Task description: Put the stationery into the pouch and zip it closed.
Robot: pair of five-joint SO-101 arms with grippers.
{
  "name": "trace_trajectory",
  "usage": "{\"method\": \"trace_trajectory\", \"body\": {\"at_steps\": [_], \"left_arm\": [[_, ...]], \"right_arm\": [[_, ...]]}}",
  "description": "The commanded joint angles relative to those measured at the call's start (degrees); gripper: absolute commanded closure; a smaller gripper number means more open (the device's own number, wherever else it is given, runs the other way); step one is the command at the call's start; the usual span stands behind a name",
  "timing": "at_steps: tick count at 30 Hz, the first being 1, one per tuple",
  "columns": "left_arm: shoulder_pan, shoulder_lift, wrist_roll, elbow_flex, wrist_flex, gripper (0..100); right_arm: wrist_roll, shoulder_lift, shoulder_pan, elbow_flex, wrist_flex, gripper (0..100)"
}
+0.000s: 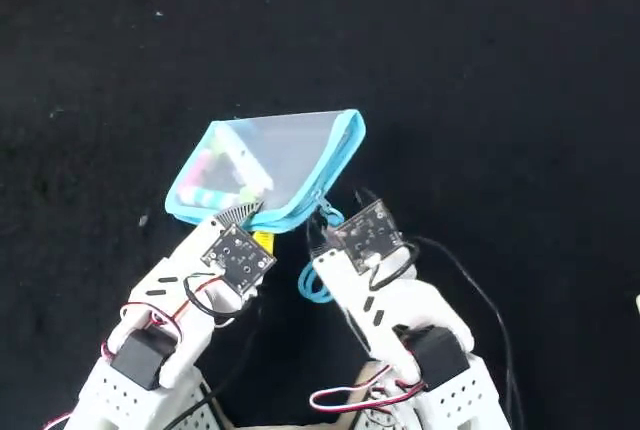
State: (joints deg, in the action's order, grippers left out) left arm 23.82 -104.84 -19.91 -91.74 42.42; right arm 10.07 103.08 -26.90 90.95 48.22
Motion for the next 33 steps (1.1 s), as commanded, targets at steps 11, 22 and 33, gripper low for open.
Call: {"method": "trace_trajectory", "body": {"at_steps": [11, 22, 33], "left_arm": [[0.66, 0.44, 0.18, 4.26, 3.69, 97], [0.57, 0.44, 0.18, 15.52, 13.89, 91], [0.66, 0.44, 9.05, 16.31, 5.71, 81]], "right_arm": [[0.62, 5.58, -1.76, 4.97, -15.21, 81.9], [0.62, 5.58, -2.02, 3.38, -15.65, 98.8], [0.62, 5.58, -2.02, 3.47, -15.65, 98.8]]}}
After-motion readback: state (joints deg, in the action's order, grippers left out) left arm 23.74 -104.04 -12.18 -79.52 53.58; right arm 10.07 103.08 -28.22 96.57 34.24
